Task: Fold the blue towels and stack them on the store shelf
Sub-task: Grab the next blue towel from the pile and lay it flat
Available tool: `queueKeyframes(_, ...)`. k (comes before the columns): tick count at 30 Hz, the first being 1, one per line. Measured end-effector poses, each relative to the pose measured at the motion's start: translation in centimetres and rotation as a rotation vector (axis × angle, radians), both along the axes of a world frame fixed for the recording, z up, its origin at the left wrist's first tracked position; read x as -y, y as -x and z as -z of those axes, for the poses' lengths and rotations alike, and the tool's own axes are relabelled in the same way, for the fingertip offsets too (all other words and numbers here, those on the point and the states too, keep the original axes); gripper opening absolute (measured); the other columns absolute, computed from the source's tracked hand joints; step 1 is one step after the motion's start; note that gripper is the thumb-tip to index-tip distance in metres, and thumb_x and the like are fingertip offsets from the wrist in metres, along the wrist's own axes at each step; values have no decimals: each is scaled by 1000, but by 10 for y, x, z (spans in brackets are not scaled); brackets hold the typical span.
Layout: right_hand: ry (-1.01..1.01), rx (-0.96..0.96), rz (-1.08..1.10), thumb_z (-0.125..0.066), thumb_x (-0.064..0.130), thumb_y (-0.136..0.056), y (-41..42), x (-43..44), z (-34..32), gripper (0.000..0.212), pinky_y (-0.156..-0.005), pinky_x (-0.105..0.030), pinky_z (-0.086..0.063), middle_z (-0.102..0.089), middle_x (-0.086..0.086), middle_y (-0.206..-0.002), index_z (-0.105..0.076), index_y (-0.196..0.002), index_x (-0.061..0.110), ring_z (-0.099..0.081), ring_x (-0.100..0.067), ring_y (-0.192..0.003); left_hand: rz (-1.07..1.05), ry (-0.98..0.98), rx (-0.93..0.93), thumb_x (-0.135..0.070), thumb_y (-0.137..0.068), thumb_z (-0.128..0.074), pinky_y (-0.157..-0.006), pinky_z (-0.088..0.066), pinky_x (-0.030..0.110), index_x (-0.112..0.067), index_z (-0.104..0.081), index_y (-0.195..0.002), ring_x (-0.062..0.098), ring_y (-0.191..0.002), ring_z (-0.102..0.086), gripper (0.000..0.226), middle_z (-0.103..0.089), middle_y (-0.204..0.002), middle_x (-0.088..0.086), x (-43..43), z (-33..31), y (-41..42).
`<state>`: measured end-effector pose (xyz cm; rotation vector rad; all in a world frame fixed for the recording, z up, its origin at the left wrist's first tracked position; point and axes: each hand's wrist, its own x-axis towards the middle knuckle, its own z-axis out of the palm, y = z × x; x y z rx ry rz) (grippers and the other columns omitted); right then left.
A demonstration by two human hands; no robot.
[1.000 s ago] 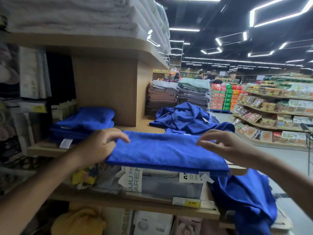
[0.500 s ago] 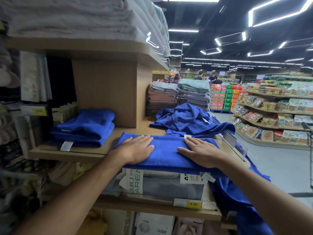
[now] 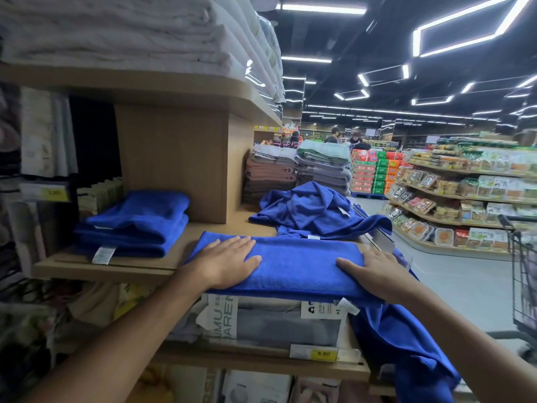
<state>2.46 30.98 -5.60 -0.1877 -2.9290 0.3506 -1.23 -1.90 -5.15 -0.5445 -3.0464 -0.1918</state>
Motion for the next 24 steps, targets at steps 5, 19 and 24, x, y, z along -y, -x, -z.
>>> queueKeyframes(5,109,-79,-32,-36,82,-67,-4,8,-5,64,-87,-43,-49,-63,8,-106,-58,-100,32,-58,-14,-93,2,1,-6,-59,-101,-18,-125,-3,39,-28,-12,-161,4,-154,-2,68,-6,-168,-14,0,2,3)
queueKeyframes(19,1272,225,89,-79,30,-85,-8,12,-51,44,-79,-40,-59,-73,-17,-108,-68,-118,3,-71,-32,-93,42,-10,33,-88,-73,-10,-124,-2,49,-56,-10,-153,12,-155,-1,86,-6,-169,-9,2,-2,-1)
queueKeyframes(24,1242,193,29,-76,31,-86,-15,23,-78,37,-71,-37,-52,-70,-17,-102,-70,-115,9,-66,-31,-81,-20,13,28,-79,-87,-16,-122,0,57,-49,-11,-155,18,-156,1,75,-4,-169,-3,-17,-2,-6)
